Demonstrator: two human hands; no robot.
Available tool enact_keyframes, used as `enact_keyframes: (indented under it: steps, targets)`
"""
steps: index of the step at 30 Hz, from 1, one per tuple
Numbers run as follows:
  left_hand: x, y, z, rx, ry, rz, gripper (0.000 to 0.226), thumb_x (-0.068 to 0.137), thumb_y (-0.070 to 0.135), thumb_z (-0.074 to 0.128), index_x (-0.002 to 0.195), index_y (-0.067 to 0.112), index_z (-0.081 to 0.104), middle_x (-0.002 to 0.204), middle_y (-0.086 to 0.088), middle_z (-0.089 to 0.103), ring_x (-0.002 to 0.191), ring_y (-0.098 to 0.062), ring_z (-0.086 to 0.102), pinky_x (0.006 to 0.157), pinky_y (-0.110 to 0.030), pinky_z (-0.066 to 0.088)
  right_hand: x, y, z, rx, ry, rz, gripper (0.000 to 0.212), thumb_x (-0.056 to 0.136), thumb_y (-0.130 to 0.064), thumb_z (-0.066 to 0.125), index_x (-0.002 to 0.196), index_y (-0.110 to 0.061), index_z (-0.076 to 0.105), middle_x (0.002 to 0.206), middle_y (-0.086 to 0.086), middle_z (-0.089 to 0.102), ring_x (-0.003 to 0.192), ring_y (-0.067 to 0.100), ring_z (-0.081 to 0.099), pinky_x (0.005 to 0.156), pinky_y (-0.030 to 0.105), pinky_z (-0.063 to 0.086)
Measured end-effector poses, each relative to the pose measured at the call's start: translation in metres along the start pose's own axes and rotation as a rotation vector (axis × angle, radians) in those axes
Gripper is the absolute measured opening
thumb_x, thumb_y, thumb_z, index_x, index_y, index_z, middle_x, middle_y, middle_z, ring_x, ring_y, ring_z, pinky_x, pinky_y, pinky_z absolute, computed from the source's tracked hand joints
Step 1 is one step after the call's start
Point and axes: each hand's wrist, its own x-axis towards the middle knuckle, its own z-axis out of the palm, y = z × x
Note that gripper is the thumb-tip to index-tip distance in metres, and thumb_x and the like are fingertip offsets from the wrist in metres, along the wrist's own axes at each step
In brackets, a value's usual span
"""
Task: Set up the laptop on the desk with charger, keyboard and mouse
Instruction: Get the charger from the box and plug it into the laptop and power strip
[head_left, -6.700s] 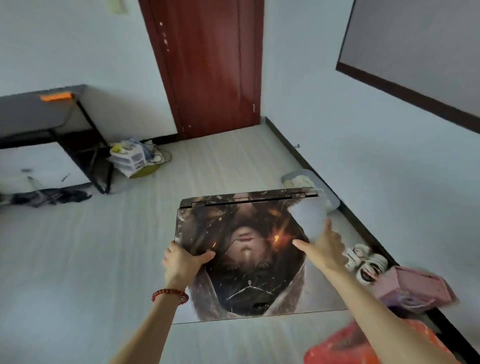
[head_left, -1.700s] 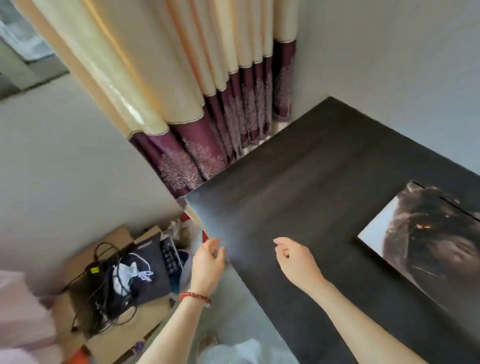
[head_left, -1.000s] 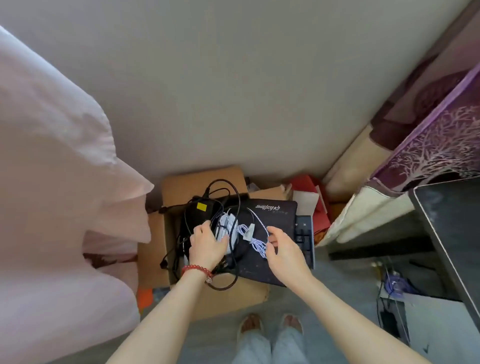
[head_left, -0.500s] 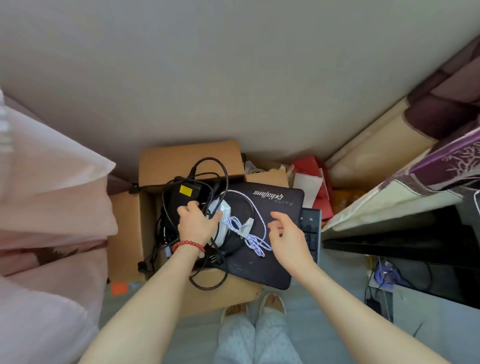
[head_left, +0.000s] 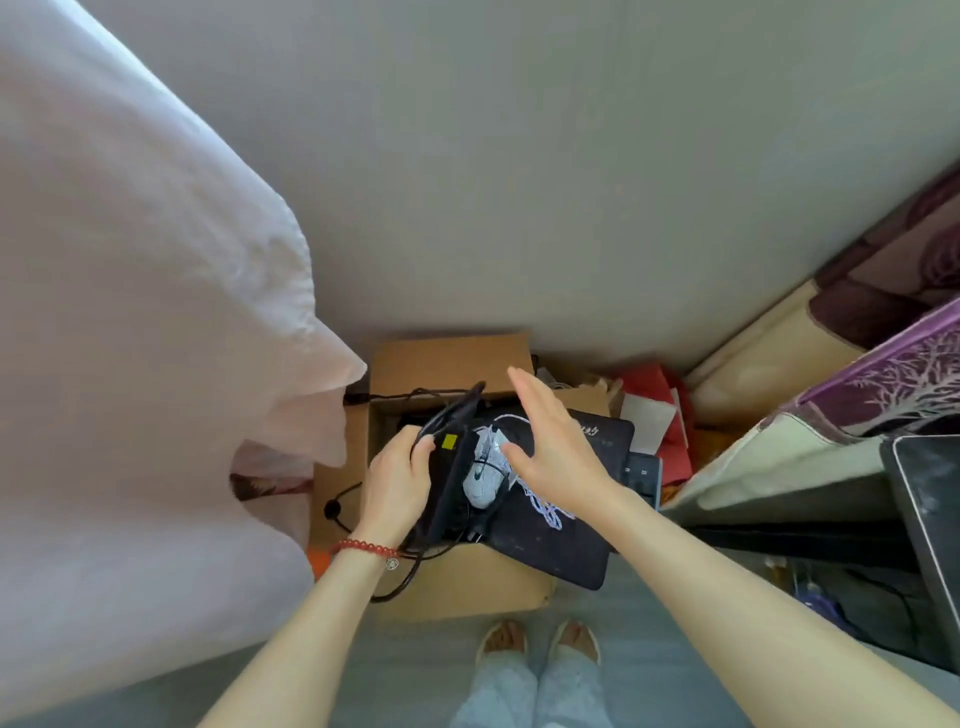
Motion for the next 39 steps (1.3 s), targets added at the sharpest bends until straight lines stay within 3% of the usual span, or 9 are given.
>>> enact_keyframes:
  steps: [3, 7, 11, 14, 20, 22, 26, 30, 39]
  targets:
    - [-0.008, 0.018, -0.011, -0.016, -0.013, 0.096, 0.02, 0.096, 0.02, 0.041, 0.091, 0.018, 0.06, 0.078, 0.006, 0.061, 0.072, -0.01, 0.056, 0.062, -0.025, 0.043, 0.006, -0.009, -0.01, -0.12, -0.051, -0.094, 0.087, 0.085, -0.026, 0.061, 0.146, -0.028, -0.001, 0.158, -0.006, 0.001, 0.144, 0.012, 0.0, 0.118, 0.043, 0.013]
    - [-0.029, 0.054, -0.05, -0.059, -0.007, 0.206, 0.021, 0.095, 0.017, 0.044, 0.08, 0.025, 0.056, 0.07, 0.013, 0.056, 0.07, 0.002, 0.055, 0.058, -0.01, 0.037, -0.002, -0.029, -0.046, -0.22, -0.073, -0.172, 0.092, 0.082, -0.034, 0.064, 0.144, -0.038, -0.003, 0.157, -0.01, -0.002, 0.144, 0.011, -0.002, 0.116, 0.049, 0.004]
    - [-0.038, 0.11, -0.078, -0.081, 0.007, 0.338, 0.018, 0.094, 0.015, 0.046, 0.082, 0.024, 0.057, 0.073, 0.013, 0.057, 0.073, 0.004, 0.054, 0.061, -0.005, 0.037, -0.012, -0.053, -0.085, -0.153, -0.073, -0.242, 0.074, 0.082, -0.033, 0.065, 0.142, -0.036, 0.021, 0.152, -0.002, 0.027, 0.141, 0.016, 0.021, 0.116, 0.047, 0.019]
    - [-0.038, 0.154, -0.102, -0.161, 0.021, 0.407, 0.018, 0.094, 0.015, 0.047, 0.084, 0.023, 0.059, 0.068, 0.013, 0.056, 0.064, 0.0, 0.051, 0.058, -0.01, 0.036, -0.022, -0.077, -0.12, -0.078, 0.139, -0.276, 0.048, 0.08, -0.024, 0.066, 0.125, -0.026, 0.048, 0.126, -0.002, 0.057, 0.12, 0.02, 0.048, 0.102, 0.048, 0.037]
    - [-0.044, 0.247, -0.143, -0.272, -0.017, 0.576, 0.018, 0.094, 0.013, 0.047, 0.081, 0.014, 0.058, 0.062, -0.004, 0.047, 0.057, -0.015, 0.041, 0.056, -0.039, 0.04, -0.045, -0.123, -0.205, -0.018, 0.34, -0.207, 0.035, 0.079, 0.003, 0.057, 0.108, -0.014, 0.053, 0.104, 0.003, 0.062, 0.098, 0.029, 0.059, 0.085, 0.035, 0.045]
    - [-0.05, 0.282, -0.153, -0.319, -0.039, 0.644, 0.018, 0.095, 0.013, 0.046, 0.082, 0.012, 0.059, 0.065, -0.009, 0.047, 0.058, -0.019, 0.043, 0.055, -0.036, 0.041, -0.065, -0.136, -0.241, -0.023, 0.413, -0.203, 0.035, 0.076, 0.011, 0.05, 0.101, -0.014, 0.052, 0.094, 0.0, 0.064, 0.087, 0.029, 0.063, 0.078, 0.034, 0.047]
    - [-0.07, 0.348, -0.16, -0.448, -0.13, 0.784, 0.019, 0.096, 0.013, 0.045, 0.083, 0.01, 0.058, 0.071, 0.0, 0.052, 0.06, -0.011, 0.046, 0.052, -0.009, 0.042, -0.13, -0.15, -0.301, -0.029, 0.568, -0.211, 0.032, 0.081, 0.008, 0.056, 0.096, -0.02, 0.051, 0.077, -0.009, 0.061, 0.072, 0.012, 0.063, 0.074, 0.021, 0.048]
    - [-0.098, 0.407, -0.142, -0.518, -0.242, 0.917, 0.023, 0.096, 0.014, 0.043, 0.079, 0.012, 0.057, 0.067, 0.007, 0.052, 0.057, -0.008, 0.047, 0.052, -0.007, 0.041, -0.206, -0.151, -0.335, 0.017, 0.745, -0.134, 0.035, 0.087, -0.001, 0.056, 0.092, -0.035, 0.052, 0.076, -0.011, 0.061, 0.067, 0.005, 0.062, 0.071, 0.02, 0.05]
    - [-0.23, 0.524, -0.056, -0.611, -0.635, 1.162, 0.028, 0.096, 0.022, 0.043, 0.073, 0.027, 0.058, 0.065, 0.008, 0.051, 0.05, -0.001, 0.046, 0.055, -0.016, 0.041, -0.419, -0.134, -0.373, -0.052, 1.174, 0.073, 0.027, 0.088, 0.004, 0.052, 0.105, -0.016, 0.057, 0.077, -0.018, 0.054, 0.064, -0.011, 0.053, 0.069, 0.007, 0.042]
